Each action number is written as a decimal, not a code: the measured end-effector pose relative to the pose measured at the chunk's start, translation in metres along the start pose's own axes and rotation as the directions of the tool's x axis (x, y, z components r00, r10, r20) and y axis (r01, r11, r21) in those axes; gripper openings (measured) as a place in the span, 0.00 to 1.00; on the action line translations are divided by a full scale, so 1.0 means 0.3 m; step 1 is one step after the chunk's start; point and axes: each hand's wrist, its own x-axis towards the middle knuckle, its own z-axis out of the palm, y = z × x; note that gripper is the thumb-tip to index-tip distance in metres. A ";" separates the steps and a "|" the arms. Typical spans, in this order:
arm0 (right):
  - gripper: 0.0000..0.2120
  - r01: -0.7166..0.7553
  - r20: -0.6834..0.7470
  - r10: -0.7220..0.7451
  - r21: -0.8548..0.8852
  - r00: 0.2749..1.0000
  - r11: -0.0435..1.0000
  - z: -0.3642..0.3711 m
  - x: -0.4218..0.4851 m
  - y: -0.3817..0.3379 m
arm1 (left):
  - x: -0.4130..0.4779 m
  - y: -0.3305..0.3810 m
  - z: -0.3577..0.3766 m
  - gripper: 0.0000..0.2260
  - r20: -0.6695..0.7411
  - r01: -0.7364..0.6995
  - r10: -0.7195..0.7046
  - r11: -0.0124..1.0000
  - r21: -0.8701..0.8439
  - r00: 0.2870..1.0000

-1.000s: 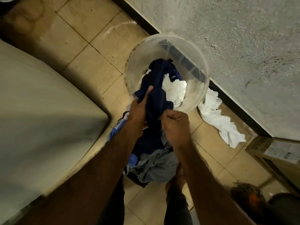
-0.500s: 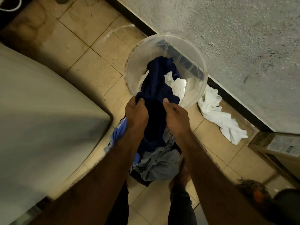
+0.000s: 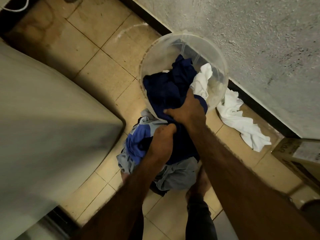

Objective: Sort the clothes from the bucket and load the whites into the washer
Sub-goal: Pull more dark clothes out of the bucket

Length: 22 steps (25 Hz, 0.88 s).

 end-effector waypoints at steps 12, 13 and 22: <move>0.19 0.034 0.059 -0.077 0.531 0.995 0.846 0.007 -0.260 0.086 | 0.096 0.005 -0.083 0.20 -0.049 0.134 -0.151 0.960 -0.247 0.987; 0.19 0.007 0.119 -0.097 0.599 0.988 0.801 0.019 -0.309 0.091 | 0.109 0.022 -0.087 0.23 -0.013 0.118 -0.124 0.965 -0.236 0.992; 0.16 -0.203 0.353 -0.016 0.573 0.935 0.794 0.082 -0.399 0.155 | 0.186 0.026 -0.119 0.10 -0.179 0.010 0.026 0.980 0.197 0.983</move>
